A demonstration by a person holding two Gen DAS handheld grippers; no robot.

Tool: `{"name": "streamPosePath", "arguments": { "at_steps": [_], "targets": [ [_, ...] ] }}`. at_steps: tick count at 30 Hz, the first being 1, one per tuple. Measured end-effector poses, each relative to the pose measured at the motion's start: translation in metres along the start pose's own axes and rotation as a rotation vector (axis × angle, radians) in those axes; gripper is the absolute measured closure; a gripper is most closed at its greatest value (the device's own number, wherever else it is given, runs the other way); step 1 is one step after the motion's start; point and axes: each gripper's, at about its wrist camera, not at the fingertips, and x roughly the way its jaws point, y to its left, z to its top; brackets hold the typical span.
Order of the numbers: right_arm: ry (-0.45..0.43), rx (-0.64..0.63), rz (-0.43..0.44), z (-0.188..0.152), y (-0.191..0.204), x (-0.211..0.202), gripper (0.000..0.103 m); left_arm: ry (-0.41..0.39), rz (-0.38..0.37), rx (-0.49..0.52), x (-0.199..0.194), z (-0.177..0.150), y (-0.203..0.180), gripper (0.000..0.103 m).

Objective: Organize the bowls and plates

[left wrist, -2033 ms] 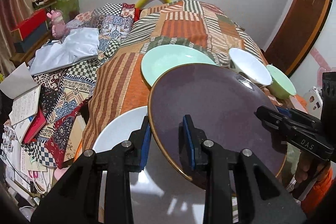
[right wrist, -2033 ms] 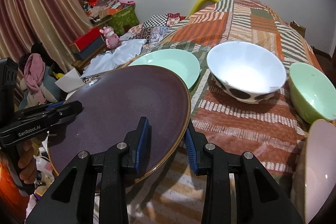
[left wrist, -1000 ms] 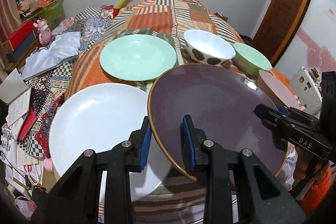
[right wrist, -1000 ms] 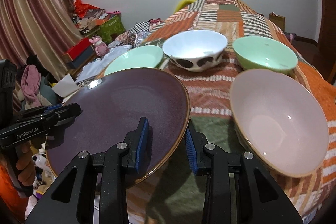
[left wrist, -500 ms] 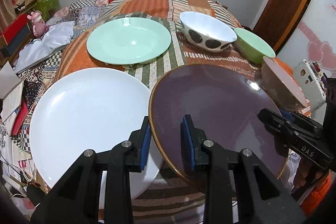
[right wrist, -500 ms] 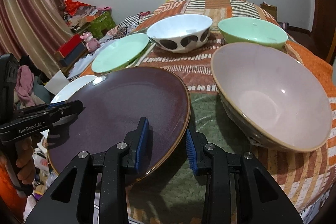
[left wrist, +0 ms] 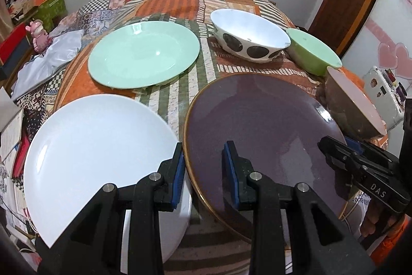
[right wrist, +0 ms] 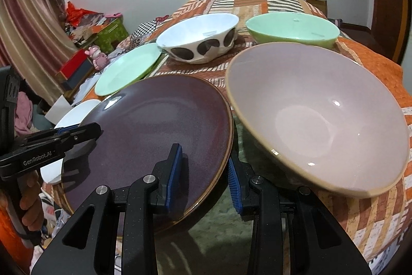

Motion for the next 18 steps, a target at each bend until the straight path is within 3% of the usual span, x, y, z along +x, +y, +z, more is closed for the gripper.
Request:
{"name": "streamPosePath", "arguments": {
  "at_steps": [18],
  "targets": [
    [0.011, -0.018, -0.029, 0.001, 0.003, -0.001, 0.071, -0.005, 0.016, -0.002, 0.006, 0.003, 0.002, 0.073]
  ]
}}
